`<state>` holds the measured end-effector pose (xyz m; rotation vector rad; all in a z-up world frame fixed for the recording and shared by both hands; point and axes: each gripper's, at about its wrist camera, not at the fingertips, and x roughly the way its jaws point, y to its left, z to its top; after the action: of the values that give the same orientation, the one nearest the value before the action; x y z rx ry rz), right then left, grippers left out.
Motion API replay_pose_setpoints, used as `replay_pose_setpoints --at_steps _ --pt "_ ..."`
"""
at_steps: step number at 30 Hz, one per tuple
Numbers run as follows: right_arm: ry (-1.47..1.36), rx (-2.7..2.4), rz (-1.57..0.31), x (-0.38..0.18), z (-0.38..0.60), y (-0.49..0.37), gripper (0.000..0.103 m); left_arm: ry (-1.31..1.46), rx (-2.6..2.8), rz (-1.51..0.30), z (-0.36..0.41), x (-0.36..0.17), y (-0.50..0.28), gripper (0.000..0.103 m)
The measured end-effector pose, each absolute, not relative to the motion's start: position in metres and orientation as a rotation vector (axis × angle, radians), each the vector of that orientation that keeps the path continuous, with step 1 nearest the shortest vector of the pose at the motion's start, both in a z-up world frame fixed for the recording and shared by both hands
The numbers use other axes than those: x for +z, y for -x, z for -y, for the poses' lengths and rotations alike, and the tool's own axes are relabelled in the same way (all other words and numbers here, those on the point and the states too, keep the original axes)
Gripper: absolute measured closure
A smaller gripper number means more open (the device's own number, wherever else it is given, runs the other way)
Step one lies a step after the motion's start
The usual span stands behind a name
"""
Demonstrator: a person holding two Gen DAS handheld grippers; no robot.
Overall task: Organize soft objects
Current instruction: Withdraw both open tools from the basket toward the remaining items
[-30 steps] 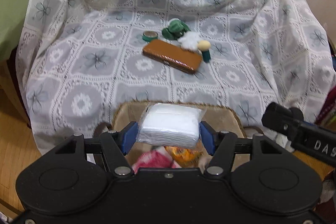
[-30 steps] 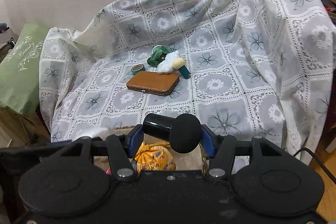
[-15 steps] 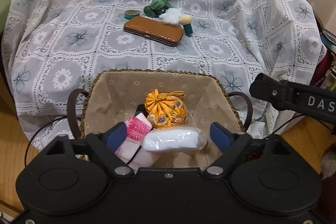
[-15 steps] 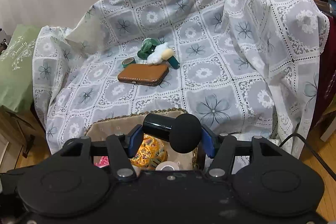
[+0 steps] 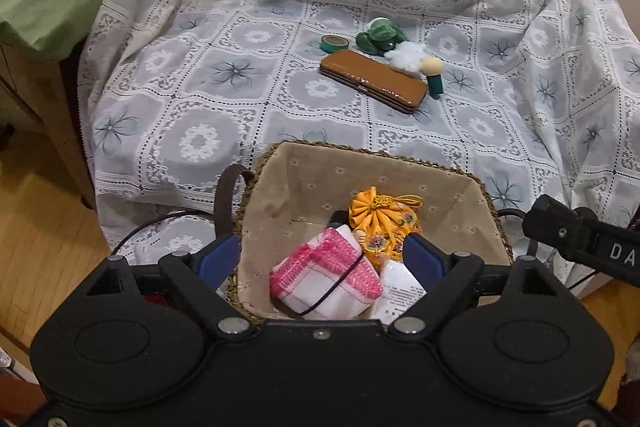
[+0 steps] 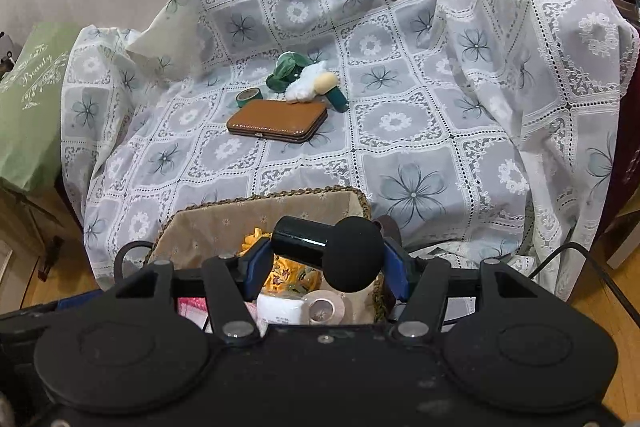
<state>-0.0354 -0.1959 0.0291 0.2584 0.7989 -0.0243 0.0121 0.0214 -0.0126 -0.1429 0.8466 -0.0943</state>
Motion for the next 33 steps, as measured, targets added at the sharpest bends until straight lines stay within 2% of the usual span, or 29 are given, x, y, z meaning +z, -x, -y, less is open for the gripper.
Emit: replay_pose_setpoints --at_steps 5,9,33 --pt "-0.247 -0.013 -0.802 0.0292 0.1942 0.0345 0.044 0.149 -0.078 -0.850 -0.0236 -0.0136 -0.0130 0.017" --pt "-0.241 -0.017 -0.792 0.0315 0.1947 0.0352 0.035 0.148 -0.077 -0.857 -0.0228 -0.0144 -0.0136 0.016" --pt "-0.241 -0.033 -0.827 0.0243 0.1961 0.0345 0.028 0.135 -0.077 -0.867 -0.0202 -0.0161 -0.0120 0.015"
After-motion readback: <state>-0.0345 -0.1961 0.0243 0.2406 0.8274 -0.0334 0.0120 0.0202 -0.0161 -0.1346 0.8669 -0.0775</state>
